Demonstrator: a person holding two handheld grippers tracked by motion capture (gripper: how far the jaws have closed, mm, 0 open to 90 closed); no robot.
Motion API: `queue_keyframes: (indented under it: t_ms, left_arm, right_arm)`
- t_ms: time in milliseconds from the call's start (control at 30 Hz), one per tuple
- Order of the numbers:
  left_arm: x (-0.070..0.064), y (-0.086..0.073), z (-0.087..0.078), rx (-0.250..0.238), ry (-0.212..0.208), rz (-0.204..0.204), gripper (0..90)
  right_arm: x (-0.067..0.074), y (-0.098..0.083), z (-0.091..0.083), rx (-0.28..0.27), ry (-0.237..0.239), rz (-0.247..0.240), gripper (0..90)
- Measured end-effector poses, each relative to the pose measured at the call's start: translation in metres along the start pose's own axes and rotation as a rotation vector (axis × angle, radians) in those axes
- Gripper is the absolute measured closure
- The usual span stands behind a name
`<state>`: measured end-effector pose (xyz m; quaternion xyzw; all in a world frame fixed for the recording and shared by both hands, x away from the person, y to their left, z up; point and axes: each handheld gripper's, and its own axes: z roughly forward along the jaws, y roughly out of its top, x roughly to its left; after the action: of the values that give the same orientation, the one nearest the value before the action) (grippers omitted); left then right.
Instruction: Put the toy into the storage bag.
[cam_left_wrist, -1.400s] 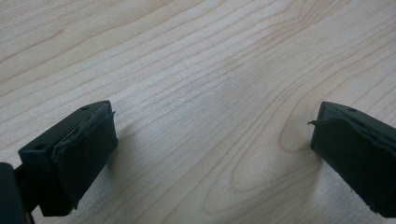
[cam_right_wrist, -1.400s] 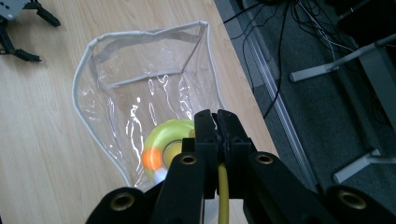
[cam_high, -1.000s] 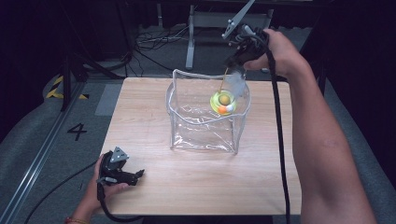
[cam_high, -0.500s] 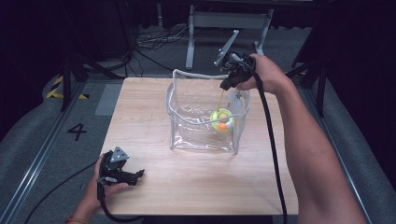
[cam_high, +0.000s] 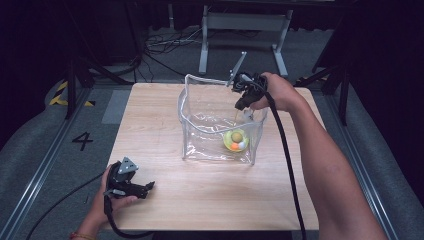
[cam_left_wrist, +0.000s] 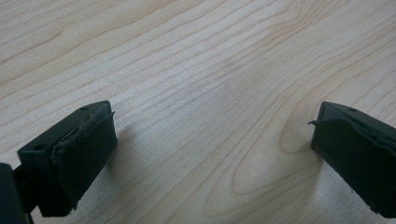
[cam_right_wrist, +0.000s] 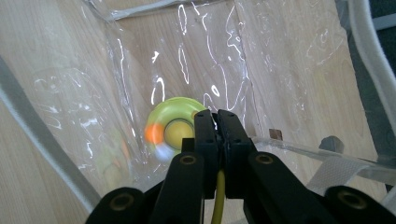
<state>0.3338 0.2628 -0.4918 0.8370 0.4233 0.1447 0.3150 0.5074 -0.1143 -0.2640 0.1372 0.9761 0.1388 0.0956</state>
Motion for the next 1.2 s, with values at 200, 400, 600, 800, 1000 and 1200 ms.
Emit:
queue_keyframes:
  t_ms: [200,400,600,800,1000,1200]
  left_arm:
    - [0.0,0.0,0.0,0.0,0.001,0.001,0.4]
    - [0.0,0.0,0.0,-0.002,0.002,0.0,0.4]
    - [0.0,0.0,0.0,0.0,0.002,0.0,0.4]
    - [0.0,0.0,0.0,0.001,0.001,0.002,0.4]
    - [0.0,0.0,0.0,0.001,0.003,0.002,0.5]
    - [0.0,0.0,0.0,0.001,0.004,0.002,0.5]
  right_arm:
    - [0.0,-0.001,0.0,-0.002,-0.006,-0.002,87.5]
    - [0.0,-0.002,-0.003,-0.032,-0.014,0.008,83.8]
    - [0.002,-0.003,-0.007,-0.067,-0.04,0.018,76.1]
    - [0.006,-0.004,-0.013,-0.119,-0.064,0.028,64.2]
    - [0.011,-0.007,-0.021,-0.159,-0.1,0.045,55.6]
    - [0.015,-0.014,-0.033,-0.21,-0.137,0.074,47.1]
